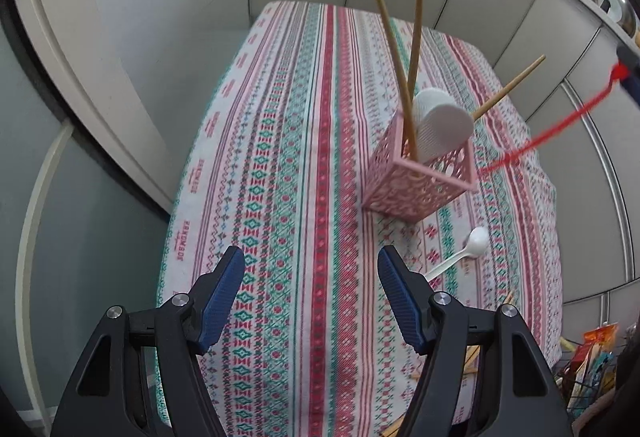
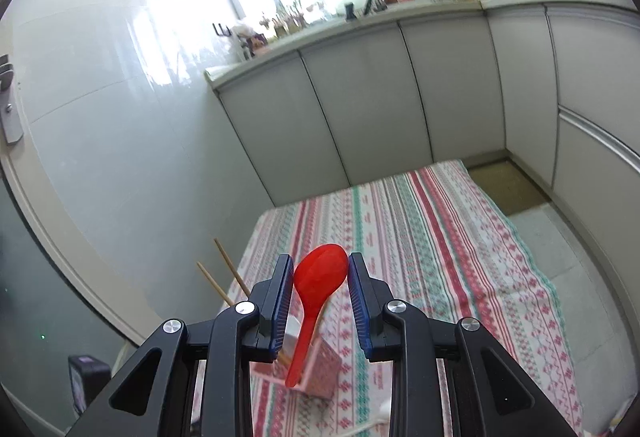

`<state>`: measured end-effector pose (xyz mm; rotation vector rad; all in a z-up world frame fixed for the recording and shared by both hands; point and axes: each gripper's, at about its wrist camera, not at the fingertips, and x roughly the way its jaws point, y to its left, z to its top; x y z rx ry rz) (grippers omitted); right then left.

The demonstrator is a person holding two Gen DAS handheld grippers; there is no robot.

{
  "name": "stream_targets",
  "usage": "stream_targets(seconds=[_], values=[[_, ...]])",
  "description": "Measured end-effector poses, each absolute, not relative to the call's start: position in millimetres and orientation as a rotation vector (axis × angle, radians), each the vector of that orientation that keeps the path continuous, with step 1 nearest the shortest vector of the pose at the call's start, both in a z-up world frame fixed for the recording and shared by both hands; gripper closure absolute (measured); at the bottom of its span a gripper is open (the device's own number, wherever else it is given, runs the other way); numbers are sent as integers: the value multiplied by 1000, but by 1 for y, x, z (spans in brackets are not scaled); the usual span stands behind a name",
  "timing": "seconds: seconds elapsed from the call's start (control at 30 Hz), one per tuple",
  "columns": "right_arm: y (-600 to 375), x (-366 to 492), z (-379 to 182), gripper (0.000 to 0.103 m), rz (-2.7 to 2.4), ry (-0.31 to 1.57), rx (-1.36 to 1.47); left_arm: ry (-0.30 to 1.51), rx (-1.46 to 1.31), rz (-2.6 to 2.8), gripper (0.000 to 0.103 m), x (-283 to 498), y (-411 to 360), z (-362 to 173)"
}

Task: Organize utensils
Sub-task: 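Carry the red spoon into the basket and open the right gripper, then move the left gripper to the loose chopsticks and close on one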

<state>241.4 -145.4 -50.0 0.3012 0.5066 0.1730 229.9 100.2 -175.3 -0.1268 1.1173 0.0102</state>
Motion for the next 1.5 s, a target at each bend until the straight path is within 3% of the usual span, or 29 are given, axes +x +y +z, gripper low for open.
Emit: stream_targets(seconds=[0.77,1.23,1.5], values=[[-49,267,-104,74,216,562,5,1178,-44,12,31,234,100,-192],[-85,235,-89,48,234,705,2,1196,-12,-15,31,225,88,-194],[-147,216,-117,33,166,936,56,1233,44,-86,31,213,61,-201]])
